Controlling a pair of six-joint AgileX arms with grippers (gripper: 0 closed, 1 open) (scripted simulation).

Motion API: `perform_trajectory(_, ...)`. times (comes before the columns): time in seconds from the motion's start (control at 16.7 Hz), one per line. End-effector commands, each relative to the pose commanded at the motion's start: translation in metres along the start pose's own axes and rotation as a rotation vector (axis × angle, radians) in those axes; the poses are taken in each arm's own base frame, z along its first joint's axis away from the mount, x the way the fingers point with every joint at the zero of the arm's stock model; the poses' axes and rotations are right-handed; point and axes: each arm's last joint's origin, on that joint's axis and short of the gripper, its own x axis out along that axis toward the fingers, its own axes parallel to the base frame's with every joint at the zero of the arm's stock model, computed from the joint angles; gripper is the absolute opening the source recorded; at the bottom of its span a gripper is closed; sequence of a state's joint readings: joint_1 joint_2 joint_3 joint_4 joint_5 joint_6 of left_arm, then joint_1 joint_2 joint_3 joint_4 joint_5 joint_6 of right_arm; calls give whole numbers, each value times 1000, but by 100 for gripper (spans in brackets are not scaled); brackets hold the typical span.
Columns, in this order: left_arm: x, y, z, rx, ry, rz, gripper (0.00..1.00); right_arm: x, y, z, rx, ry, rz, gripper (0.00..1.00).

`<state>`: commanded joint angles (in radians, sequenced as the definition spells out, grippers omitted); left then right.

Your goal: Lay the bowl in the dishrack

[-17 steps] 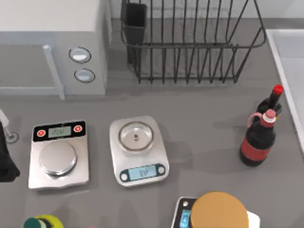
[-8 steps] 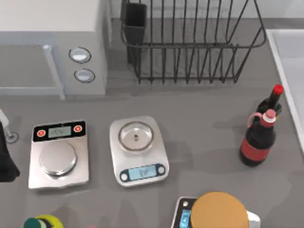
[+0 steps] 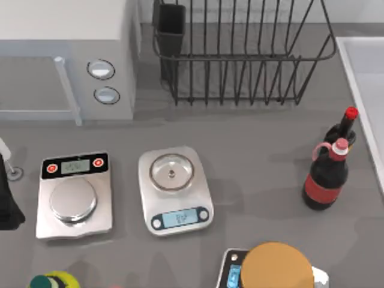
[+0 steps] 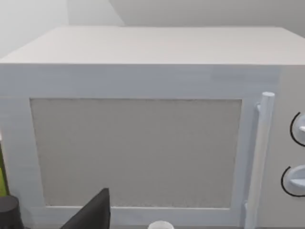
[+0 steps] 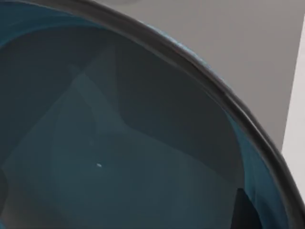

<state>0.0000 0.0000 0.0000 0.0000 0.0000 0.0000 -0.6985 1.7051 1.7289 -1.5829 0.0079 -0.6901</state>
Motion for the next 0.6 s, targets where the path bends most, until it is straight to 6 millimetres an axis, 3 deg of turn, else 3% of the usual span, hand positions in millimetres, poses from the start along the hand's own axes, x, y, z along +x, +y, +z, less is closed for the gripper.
perform_trajectory(0.18,0,0,0,0,0,0,100,-4,19,20,-32,-46,-111,0)
perform_trajectory(0.3,0,0,0,0,0,0,100,-8,45,43,-75,-108,-218,0)
perform_trajectory(0.42,0,0,0,0,0,0,100,-12,85,69,-132,-207,-329,0)
perform_trajectory(0.6,0,0,0,0,0,0,100,-18,169,99,-218,-431,-459,0)
